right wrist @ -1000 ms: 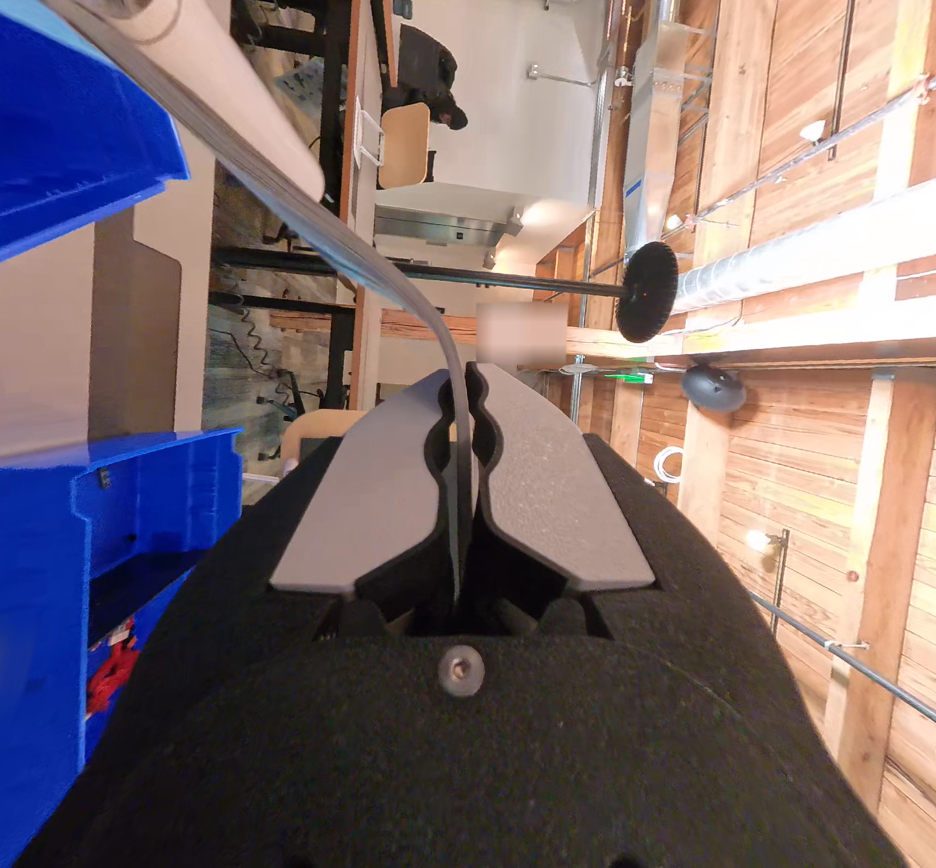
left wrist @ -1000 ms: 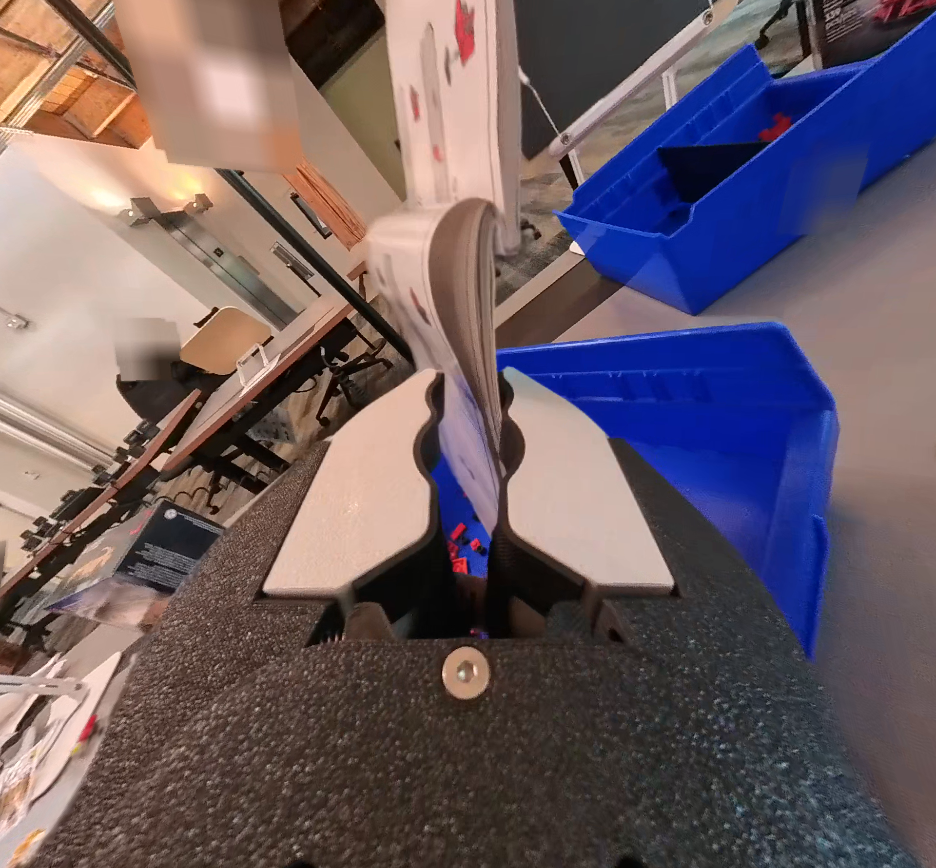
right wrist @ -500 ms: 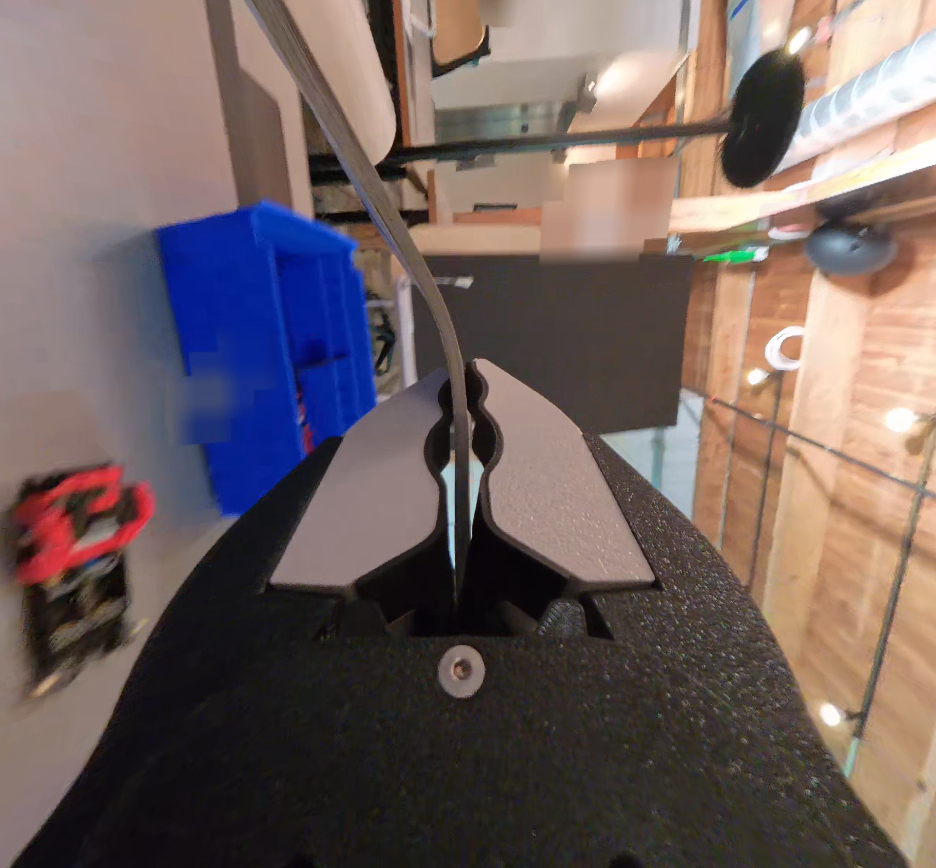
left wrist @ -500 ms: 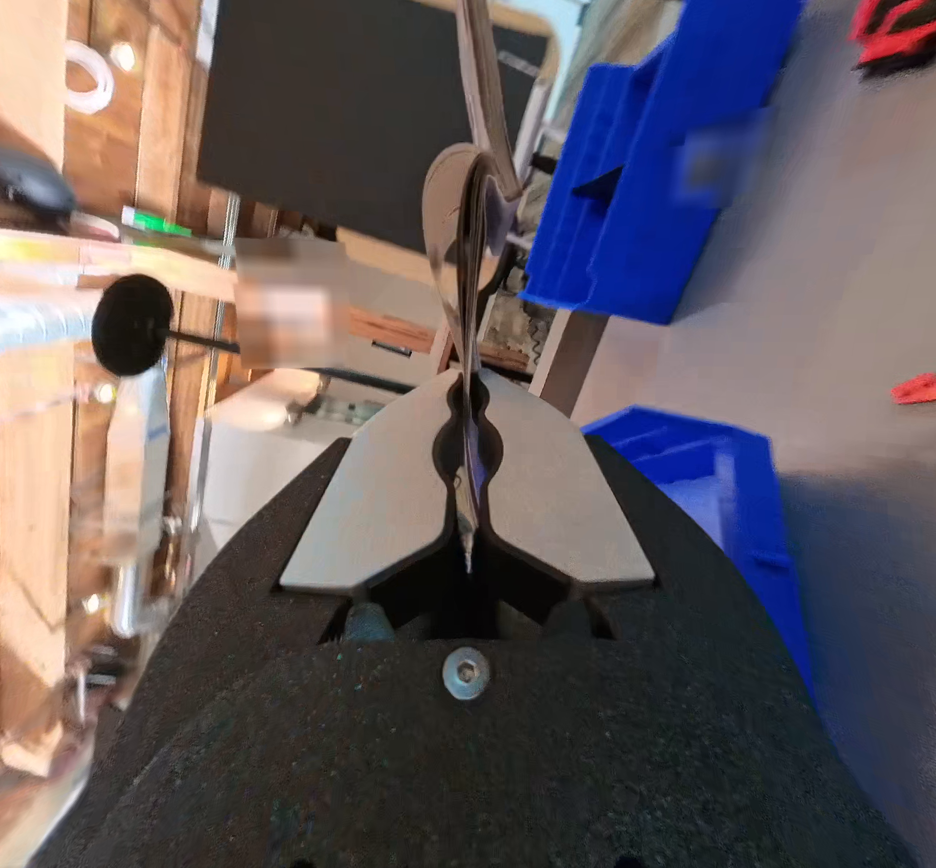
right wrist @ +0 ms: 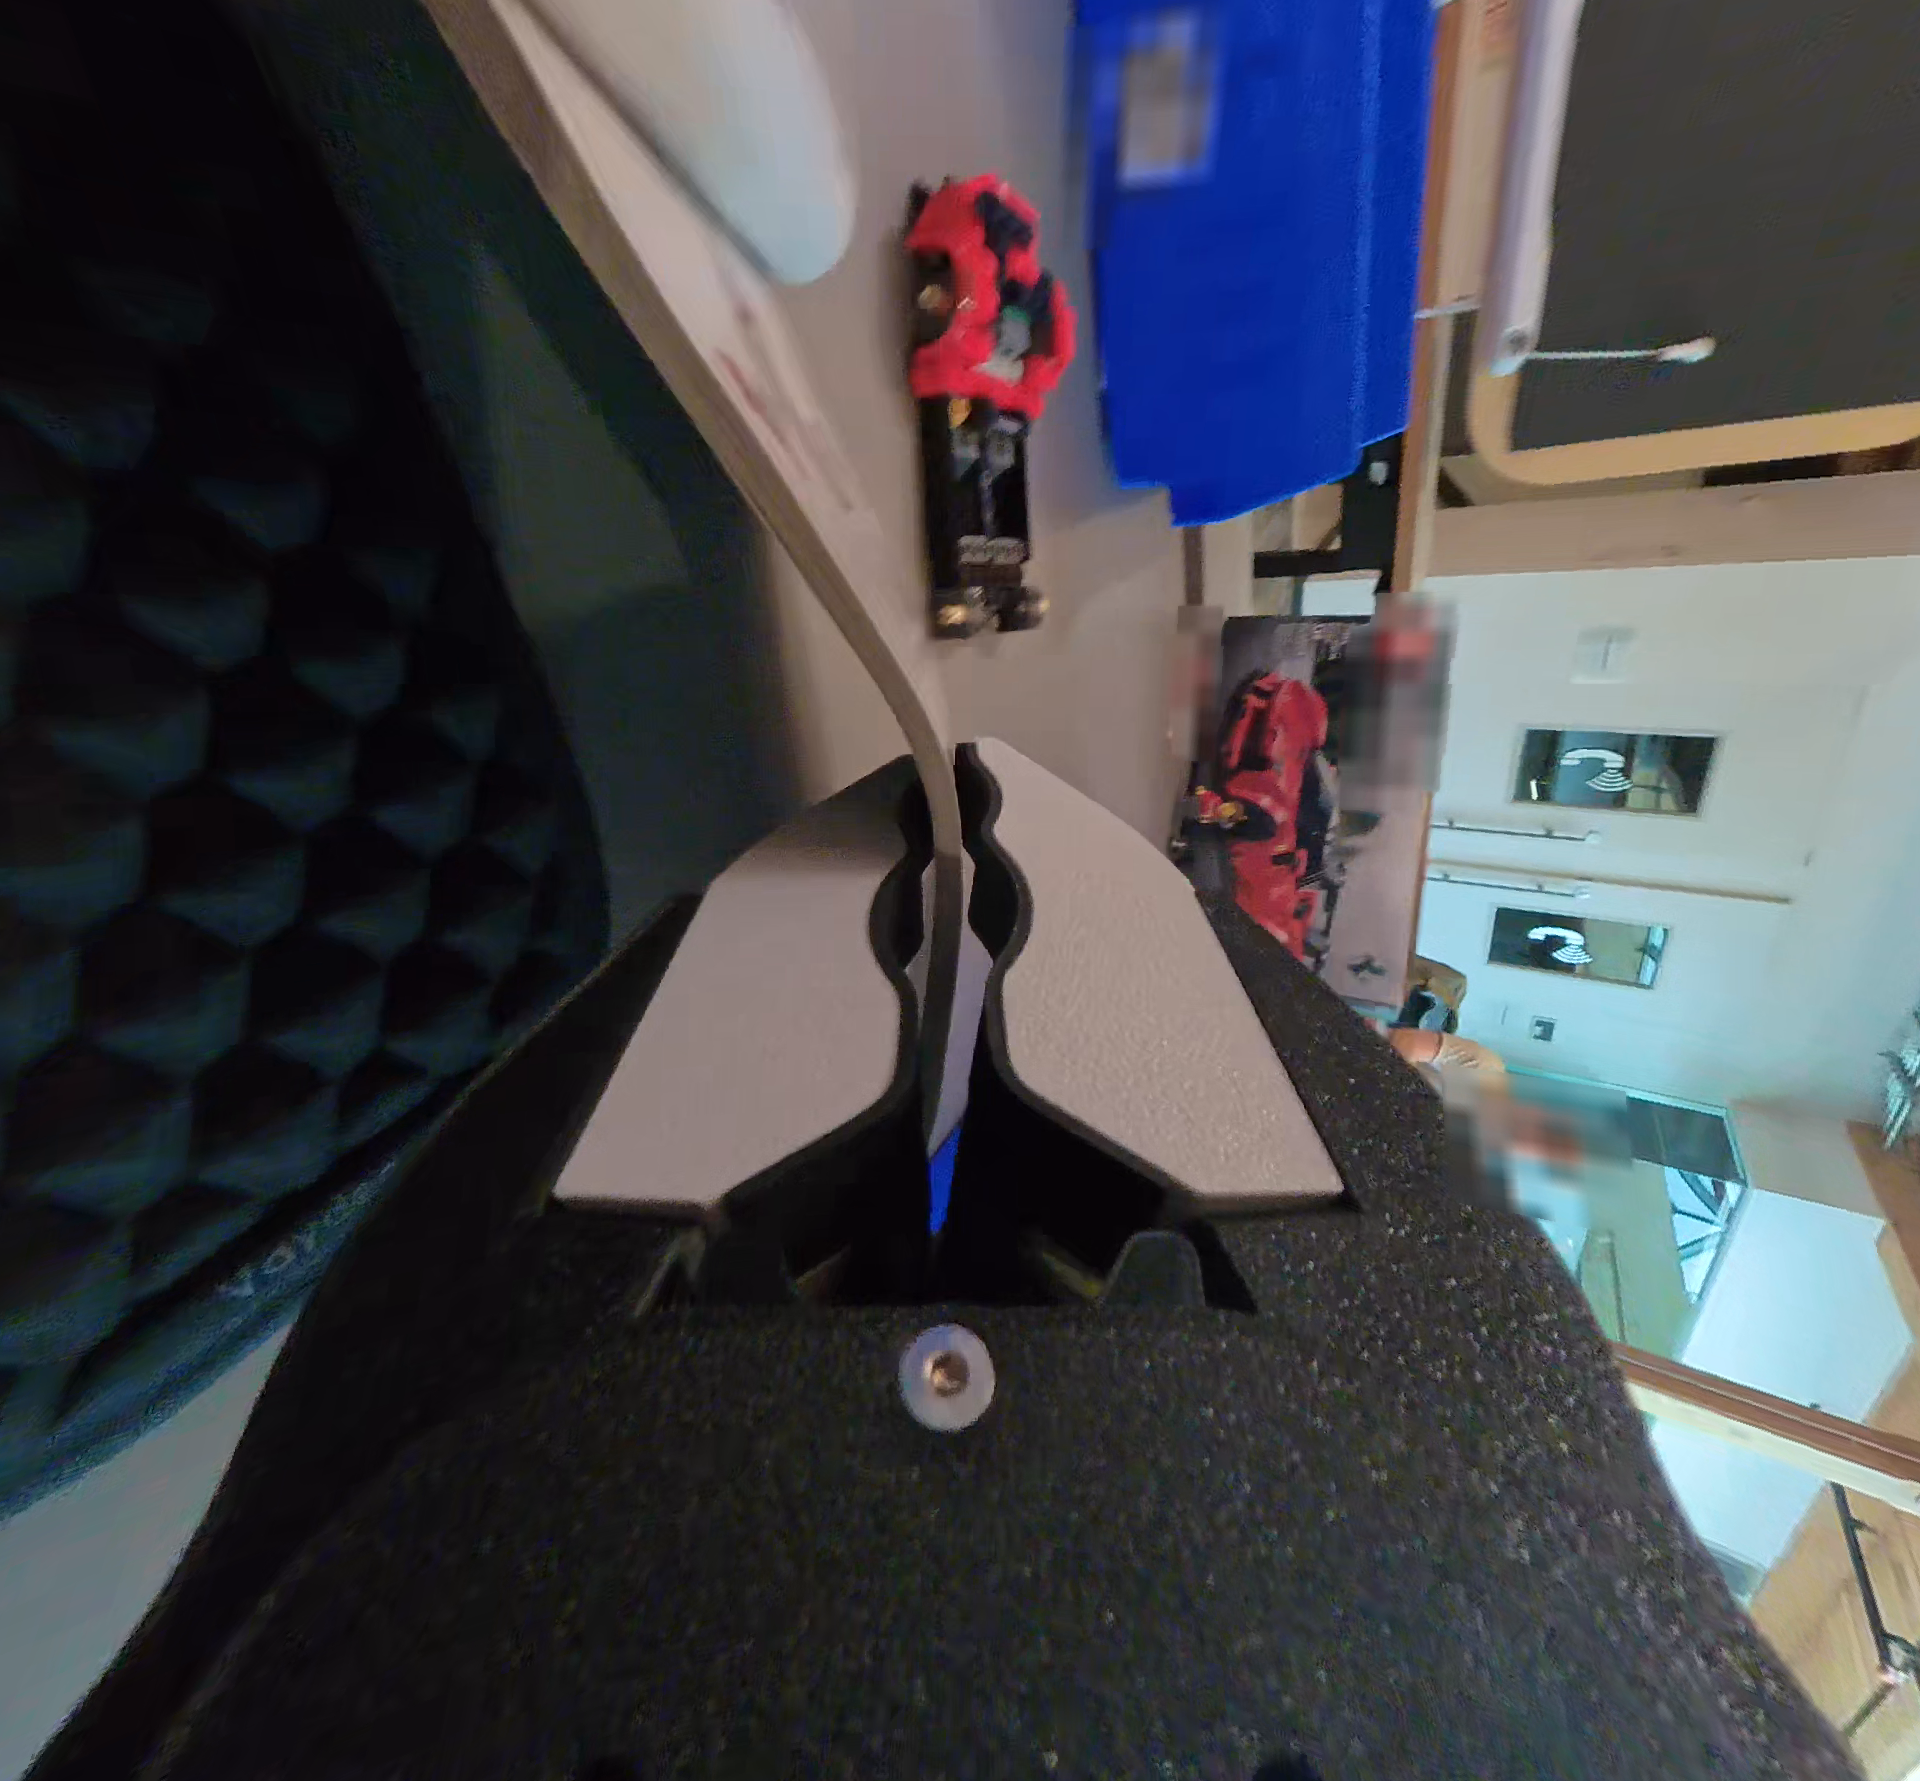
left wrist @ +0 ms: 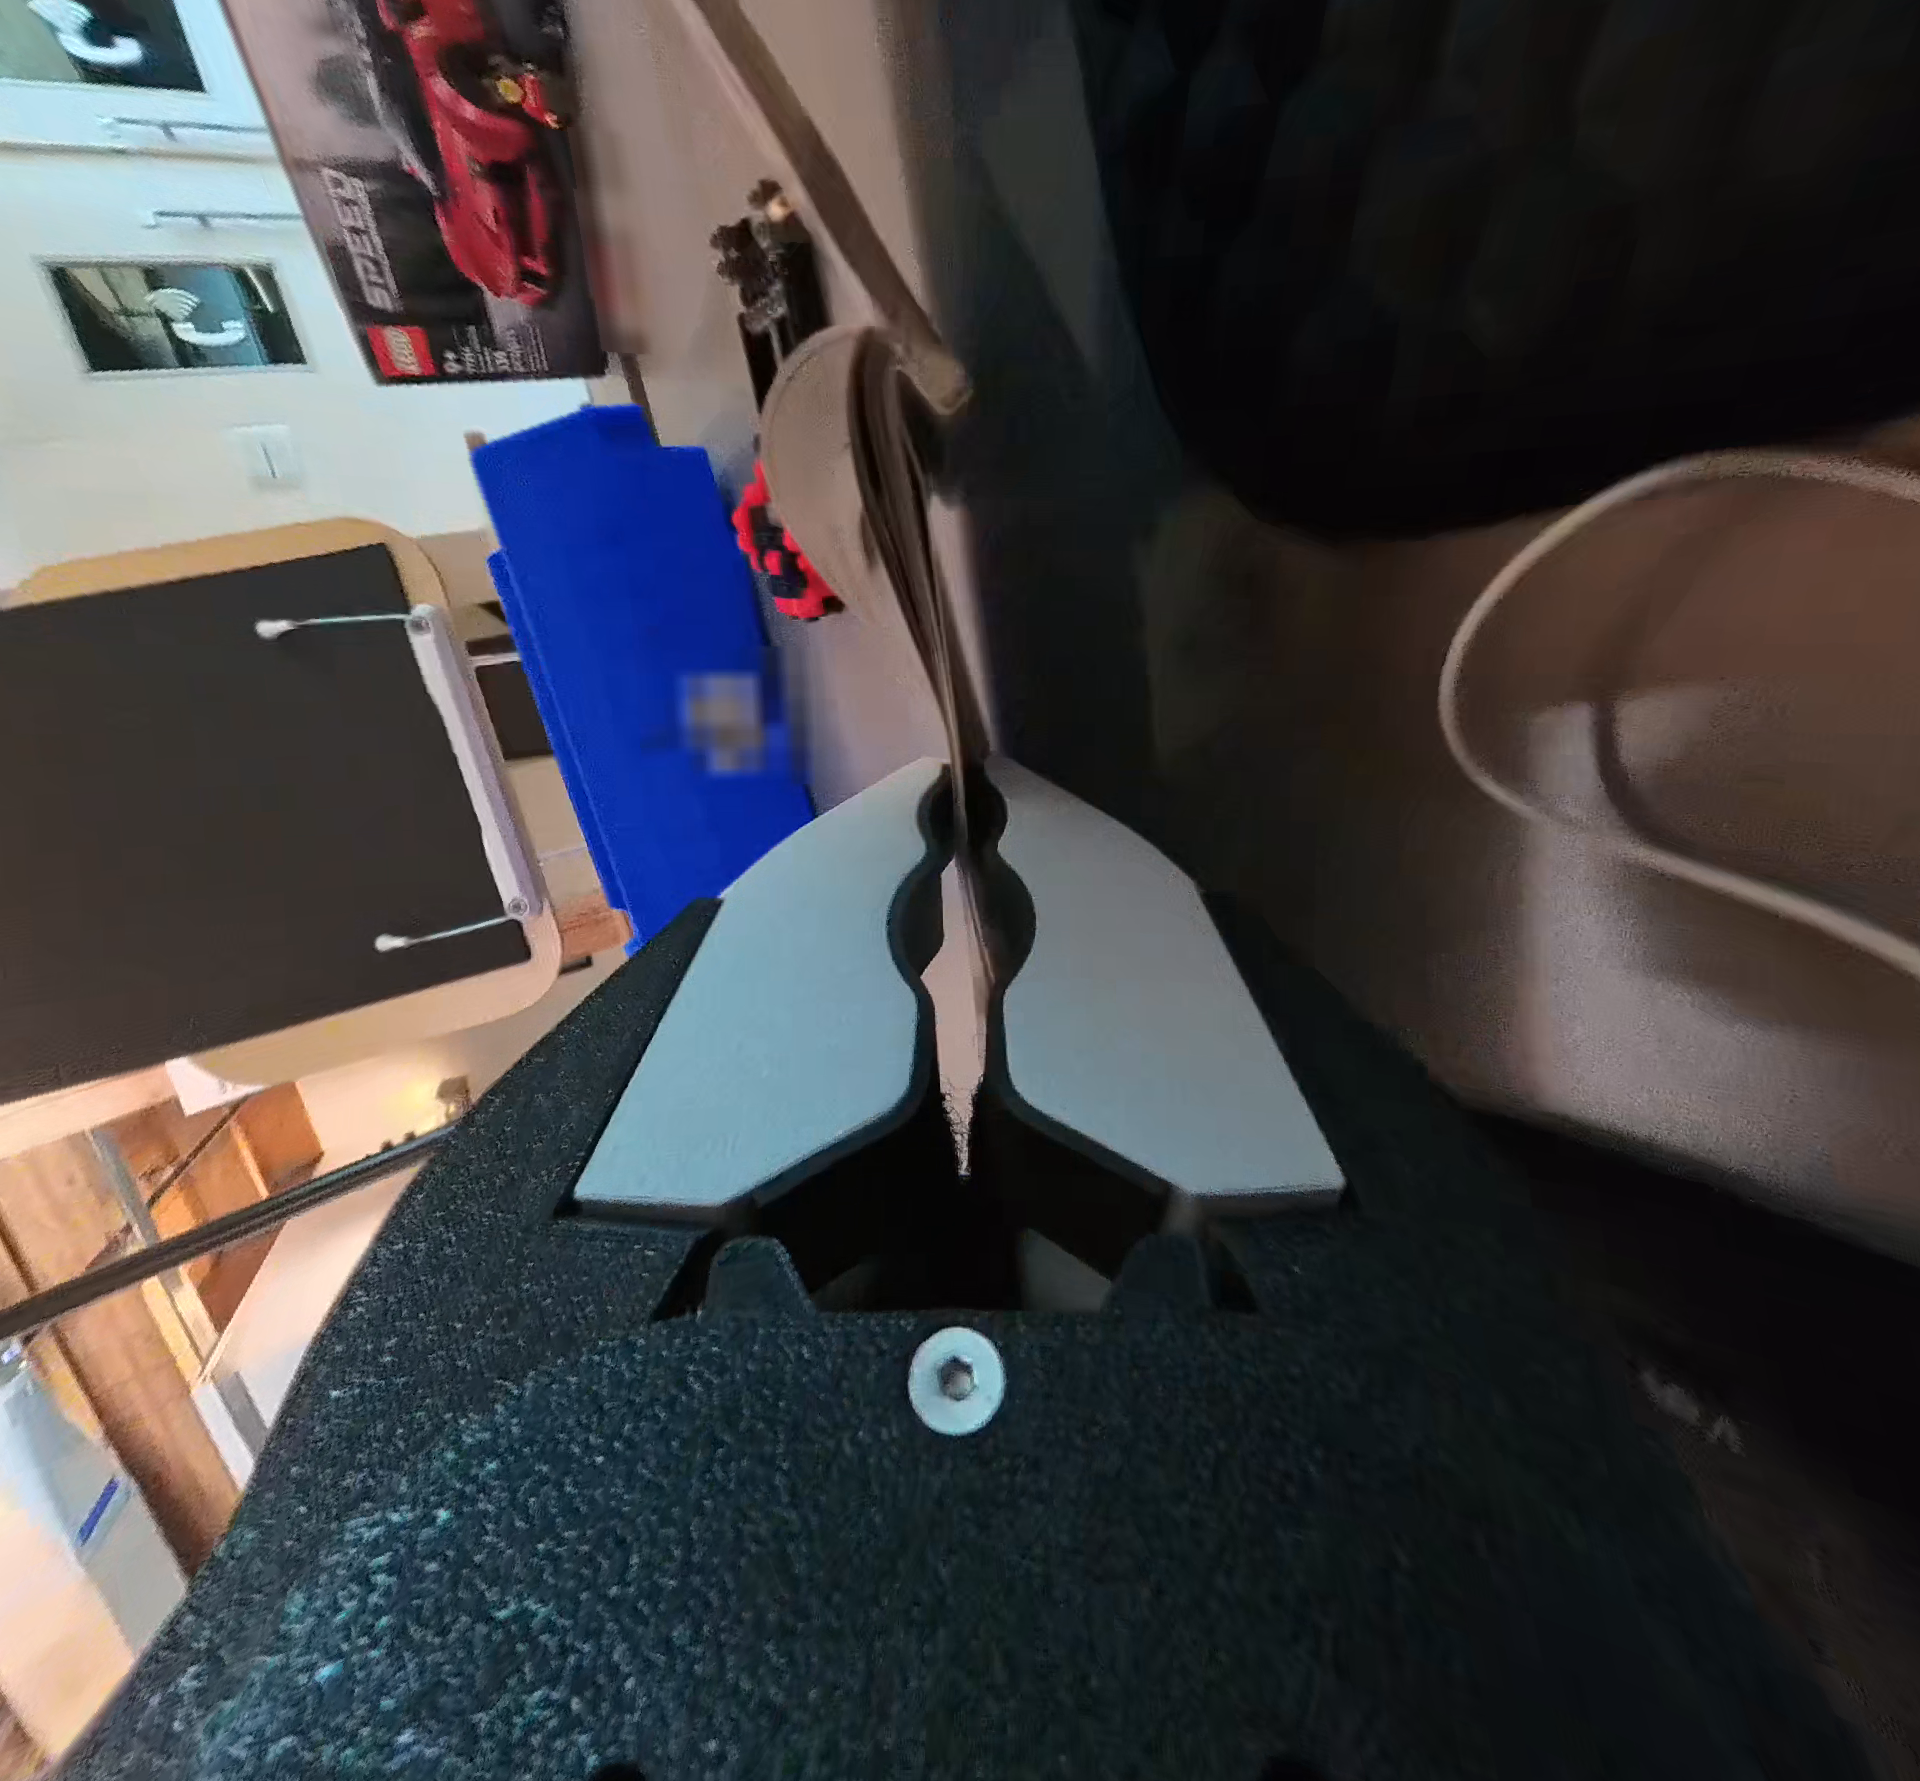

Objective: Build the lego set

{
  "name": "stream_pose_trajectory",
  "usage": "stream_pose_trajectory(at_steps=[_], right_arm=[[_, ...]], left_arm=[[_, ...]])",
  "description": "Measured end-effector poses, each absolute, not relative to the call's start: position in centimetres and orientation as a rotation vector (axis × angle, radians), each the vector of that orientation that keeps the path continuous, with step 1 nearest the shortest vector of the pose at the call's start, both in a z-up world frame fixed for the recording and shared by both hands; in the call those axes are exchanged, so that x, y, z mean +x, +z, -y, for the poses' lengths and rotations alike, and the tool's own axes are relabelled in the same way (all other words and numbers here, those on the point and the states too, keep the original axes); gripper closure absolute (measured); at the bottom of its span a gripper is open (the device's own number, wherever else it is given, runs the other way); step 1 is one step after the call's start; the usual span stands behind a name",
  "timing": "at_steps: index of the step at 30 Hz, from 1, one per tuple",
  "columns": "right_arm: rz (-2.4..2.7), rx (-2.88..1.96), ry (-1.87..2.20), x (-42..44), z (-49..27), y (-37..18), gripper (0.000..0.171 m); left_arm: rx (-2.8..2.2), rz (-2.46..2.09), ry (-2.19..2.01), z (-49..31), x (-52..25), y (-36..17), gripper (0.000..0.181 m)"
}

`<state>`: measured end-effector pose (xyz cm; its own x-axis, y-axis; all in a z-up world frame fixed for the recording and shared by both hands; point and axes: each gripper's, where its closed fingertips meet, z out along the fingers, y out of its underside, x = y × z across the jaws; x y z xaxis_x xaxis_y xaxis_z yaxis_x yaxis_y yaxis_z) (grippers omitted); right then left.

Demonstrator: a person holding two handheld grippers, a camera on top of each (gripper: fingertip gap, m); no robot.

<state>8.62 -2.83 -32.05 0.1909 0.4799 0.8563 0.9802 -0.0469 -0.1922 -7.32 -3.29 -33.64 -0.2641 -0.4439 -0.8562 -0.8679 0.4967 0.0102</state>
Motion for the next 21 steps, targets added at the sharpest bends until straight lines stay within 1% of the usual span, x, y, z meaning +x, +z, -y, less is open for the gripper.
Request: stream_pose_trajectory(at_steps=[5, 8, 13, 16, 18, 21], right_arm=[[1.494, -1.715, -0.796, 10.0, 2.3, -35.2, 0.167], [1.522, -1.748, -0.763, 10.6, 1.7, -36.0, 0.163], [1.669, -1.866, -0.670, 12.3, 1.9, -37.5, 0.133], [1.668, -2.005, -0.496, 13.7, 2.6, -37.4, 0.117], [1.609, -2.086, -0.319, 14.0, 3.0, -36.6, 0.114], [1.486, -2.140, -0.082, 13.7, 3.4, -34.7, 0.114]], left_arm=[[-1.176, -1.910, 0.600, 2.1, -6.3, -35.7, 0.179], [-1.253, -1.912, 0.544, 1.2, -5.8, -36.7, 0.175], [-1.427, -1.906, 0.432, 0.7, -5.3, -38.2, 0.168], [-1.487, -1.866, 0.384, 0.3, -5.0, -38.3, 0.166], [-1.515, -1.845, 0.332, 0.3, -5.0, -38.1, 0.160], [-1.629, -1.808, 0.118, 0.9, -5.9, -37.5, 0.133]])
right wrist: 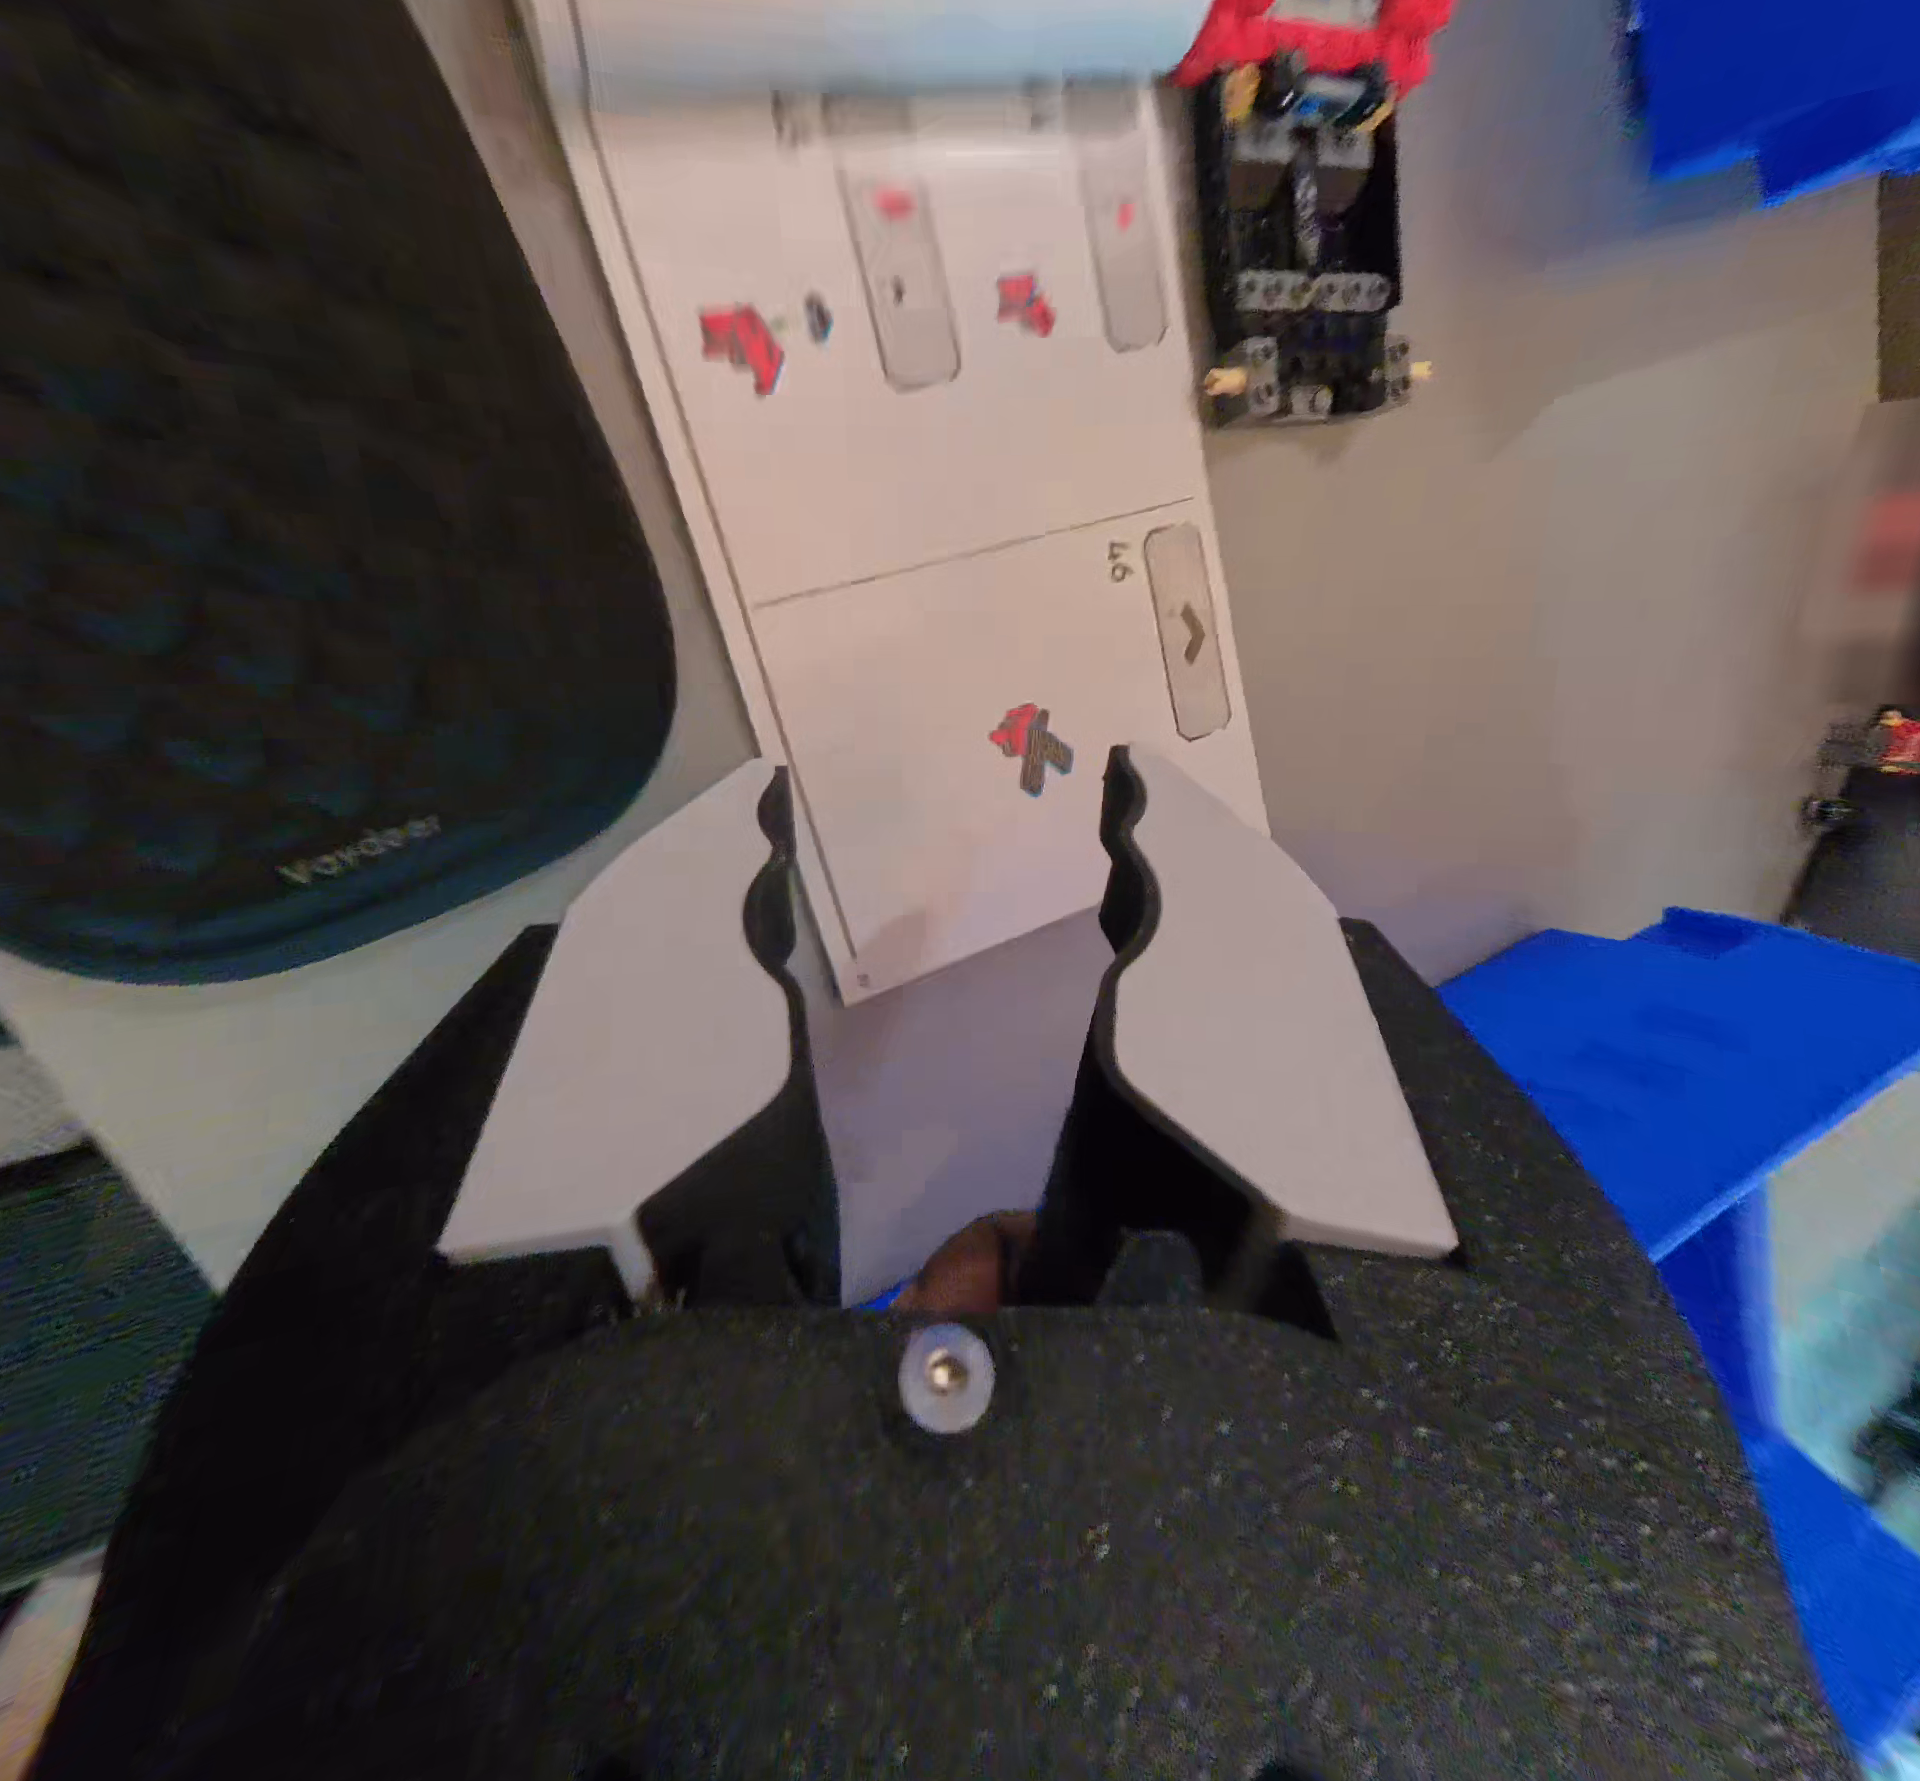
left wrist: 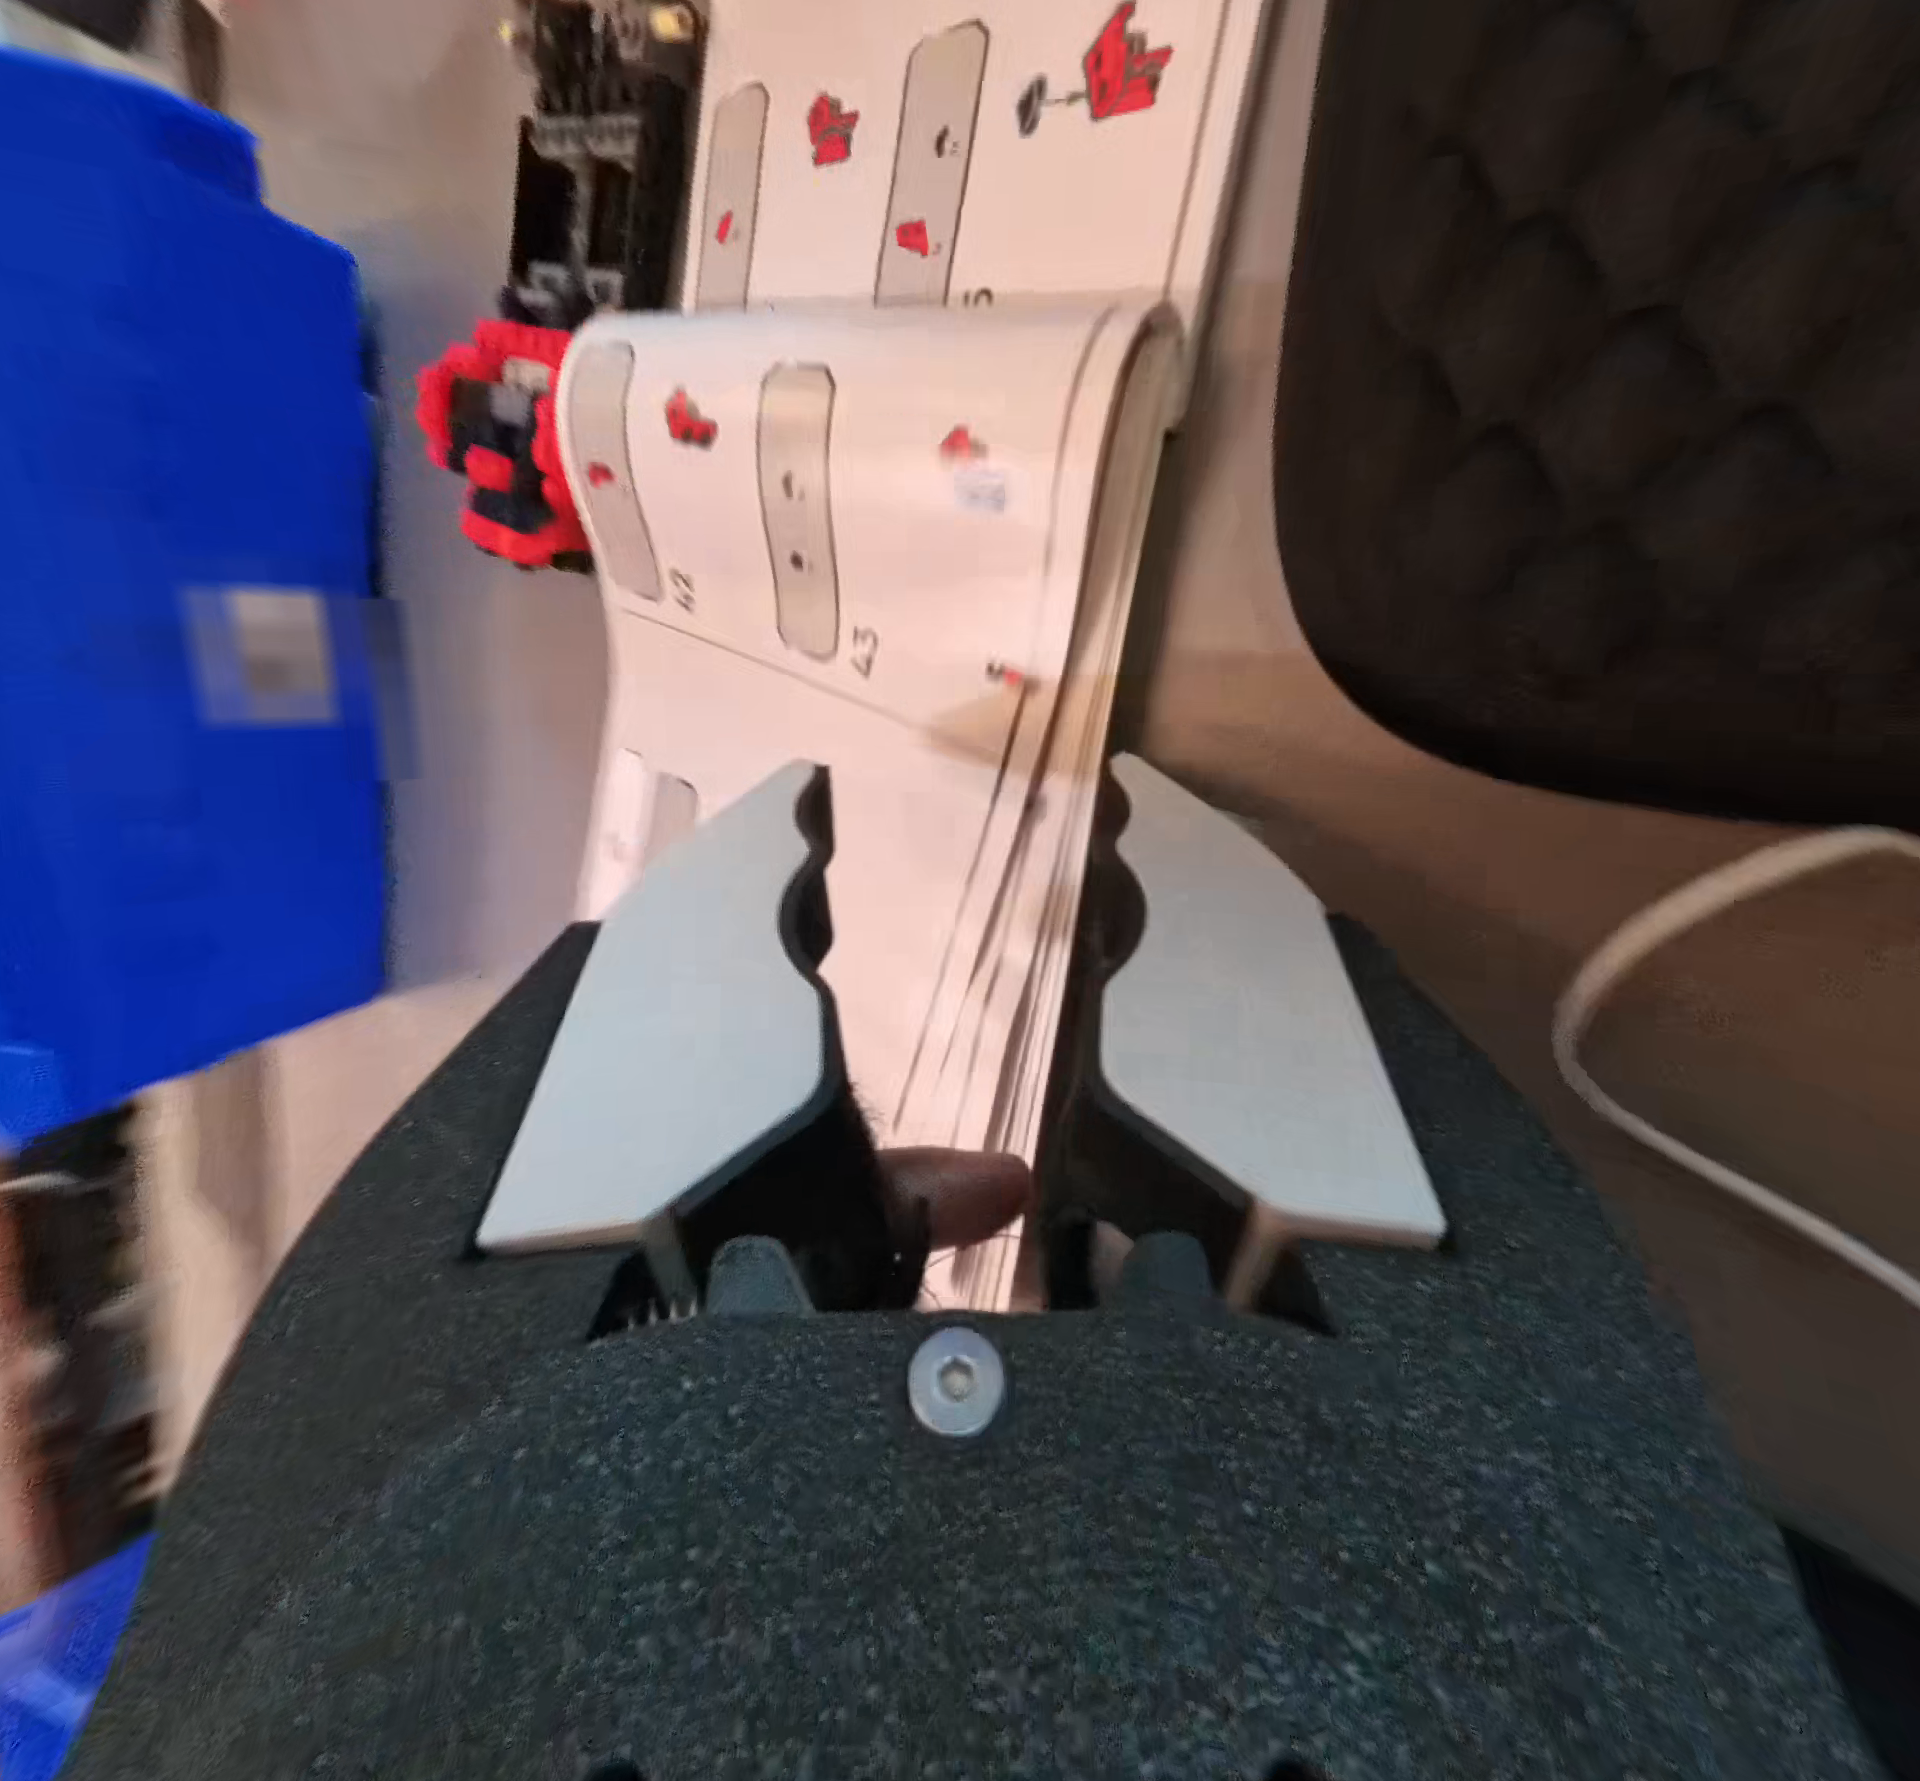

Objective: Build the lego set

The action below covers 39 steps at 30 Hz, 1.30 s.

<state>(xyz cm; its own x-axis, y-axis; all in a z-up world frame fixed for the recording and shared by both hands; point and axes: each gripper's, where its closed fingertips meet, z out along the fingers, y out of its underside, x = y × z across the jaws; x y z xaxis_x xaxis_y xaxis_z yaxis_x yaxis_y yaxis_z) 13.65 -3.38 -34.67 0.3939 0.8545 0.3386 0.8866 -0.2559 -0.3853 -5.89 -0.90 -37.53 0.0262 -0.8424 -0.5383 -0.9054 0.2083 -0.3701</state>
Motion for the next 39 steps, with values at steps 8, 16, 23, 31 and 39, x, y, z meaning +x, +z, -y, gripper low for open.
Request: stream_pose_trajectory(at_steps=[8, 16, 23, 31, 39], right_arm=[[1.342, -2.001, 0.296, 8.3, 3.1, -32.5, 0.121], [1.382, -1.906, 0.426, 5.1, 2.7, -33.0, 0.122], [1.362, -1.893, 0.460, 5.7, 3.1, -33.2, 0.124], [1.344, -1.910, 0.474, 6.5, 3.2, -34.0, 0.125], [1.344, -1.899, 0.448, 6.3, 2.9, -33.9, 0.125]], left_arm=[[-1.796, -1.482, -0.265, -2.6, -14.9, -30.5, 0.146], [-1.869, -2.058, -0.123, -6.9, -17.1, -33.0, 0.158], [-1.746, -2.520, 0.084, -9.1, -17.0, -36.3, 0.152], [-1.697, -2.677, 0.108, -10.0, -17.4, -39.0, 0.151], [-1.719, -2.673, -0.066, -10.1, -17.1, -39.3, 0.168]])
